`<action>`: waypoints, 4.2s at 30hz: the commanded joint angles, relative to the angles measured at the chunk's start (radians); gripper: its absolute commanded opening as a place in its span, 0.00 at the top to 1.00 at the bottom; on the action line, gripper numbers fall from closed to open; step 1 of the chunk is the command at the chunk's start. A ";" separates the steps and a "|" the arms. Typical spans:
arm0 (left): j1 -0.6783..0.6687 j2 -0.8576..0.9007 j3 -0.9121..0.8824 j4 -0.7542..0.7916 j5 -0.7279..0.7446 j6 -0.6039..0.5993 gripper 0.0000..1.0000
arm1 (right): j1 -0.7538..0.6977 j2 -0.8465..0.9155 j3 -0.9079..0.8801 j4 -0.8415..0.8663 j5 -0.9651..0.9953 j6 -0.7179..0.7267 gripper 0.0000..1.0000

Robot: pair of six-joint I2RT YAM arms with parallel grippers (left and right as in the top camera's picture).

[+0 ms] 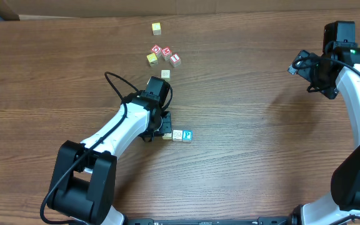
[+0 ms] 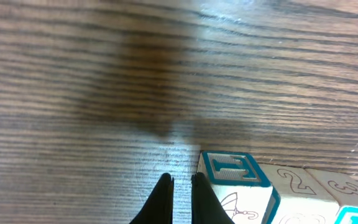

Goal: Flip 5 blocks

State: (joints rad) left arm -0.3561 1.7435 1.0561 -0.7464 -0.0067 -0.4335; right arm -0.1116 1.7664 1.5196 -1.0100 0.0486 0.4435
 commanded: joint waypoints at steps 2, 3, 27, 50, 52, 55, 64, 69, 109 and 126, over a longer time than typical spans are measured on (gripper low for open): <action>0.002 0.001 -0.002 0.011 0.007 0.046 0.95 | -0.001 -0.015 0.013 0.005 0.001 -0.006 0.00; 0.002 0.001 -0.002 0.013 0.008 0.045 0.95 | -0.001 -0.015 0.013 0.006 0.001 -0.006 0.00; 0.002 0.001 -0.003 -0.047 0.118 0.045 0.96 | -0.001 -0.015 0.013 0.006 0.001 -0.006 0.00; 0.002 0.002 0.163 -0.098 -0.006 0.013 0.96 | -0.001 -0.015 0.013 0.006 0.001 -0.006 0.00; 0.002 0.004 0.156 -0.068 -0.007 -0.003 0.96 | -0.001 -0.015 0.013 0.006 0.001 -0.006 0.00; -0.002 0.018 0.146 -0.039 0.005 -0.033 0.96 | -0.001 -0.015 0.013 0.006 0.001 -0.006 0.00; -0.049 0.108 0.143 -0.007 0.007 -0.047 0.96 | -0.001 -0.015 0.013 0.006 0.001 -0.006 0.00; -0.053 0.135 0.143 -0.020 0.024 -0.046 0.96 | -0.001 -0.015 0.013 0.006 0.001 -0.006 0.00; -0.023 0.133 0.194 -0.076 0.055 -0.034 0.96 | -0.001 -0.015 0.013 0.006 0.001 -0.006 0.00; 0.000 0.134 0.165 -0.229 0.033 -0.043 0.96 | -0.001 -0.015 0.013 0.006 0.001 -0.006 0.00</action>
State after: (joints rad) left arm -0.3412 1.8668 1.2625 -0.9909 0.0292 -0.4656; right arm -0.1116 1.7664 1.5196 -1.0100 0.0486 0.4435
